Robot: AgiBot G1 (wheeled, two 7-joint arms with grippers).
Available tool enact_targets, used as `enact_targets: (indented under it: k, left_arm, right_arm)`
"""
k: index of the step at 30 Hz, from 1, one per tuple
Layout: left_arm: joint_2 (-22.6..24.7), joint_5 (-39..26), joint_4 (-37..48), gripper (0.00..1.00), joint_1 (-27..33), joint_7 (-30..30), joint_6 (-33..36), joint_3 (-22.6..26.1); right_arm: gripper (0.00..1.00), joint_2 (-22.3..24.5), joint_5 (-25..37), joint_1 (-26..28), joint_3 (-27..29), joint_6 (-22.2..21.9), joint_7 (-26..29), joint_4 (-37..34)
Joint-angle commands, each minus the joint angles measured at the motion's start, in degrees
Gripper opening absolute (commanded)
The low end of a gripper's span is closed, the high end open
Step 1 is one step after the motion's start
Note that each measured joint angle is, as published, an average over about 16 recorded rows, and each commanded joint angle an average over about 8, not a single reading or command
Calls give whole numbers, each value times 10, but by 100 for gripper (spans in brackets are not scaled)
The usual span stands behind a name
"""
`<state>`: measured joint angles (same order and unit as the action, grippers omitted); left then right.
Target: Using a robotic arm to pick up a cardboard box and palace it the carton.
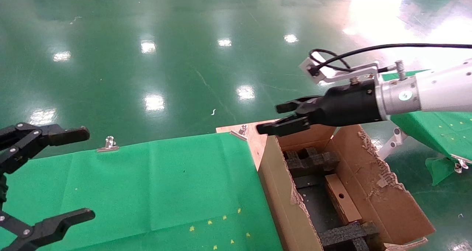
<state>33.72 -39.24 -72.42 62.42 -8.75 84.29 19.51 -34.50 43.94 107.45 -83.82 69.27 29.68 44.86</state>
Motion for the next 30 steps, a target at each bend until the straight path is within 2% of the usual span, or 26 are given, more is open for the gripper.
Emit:
enact_targets:
  k: [1, 30]
  left_arm:
    - [0, 0, 0, 100, 0, 0, 0, 0]
    - [0, 0, 0, 100, 0, 0, 0, 0]
  right_arm:
    - [100, 0, -1, -20, 29, 7, -8, 12]
    - [100, -3, -14, -307, 454, 110, -127, 192]
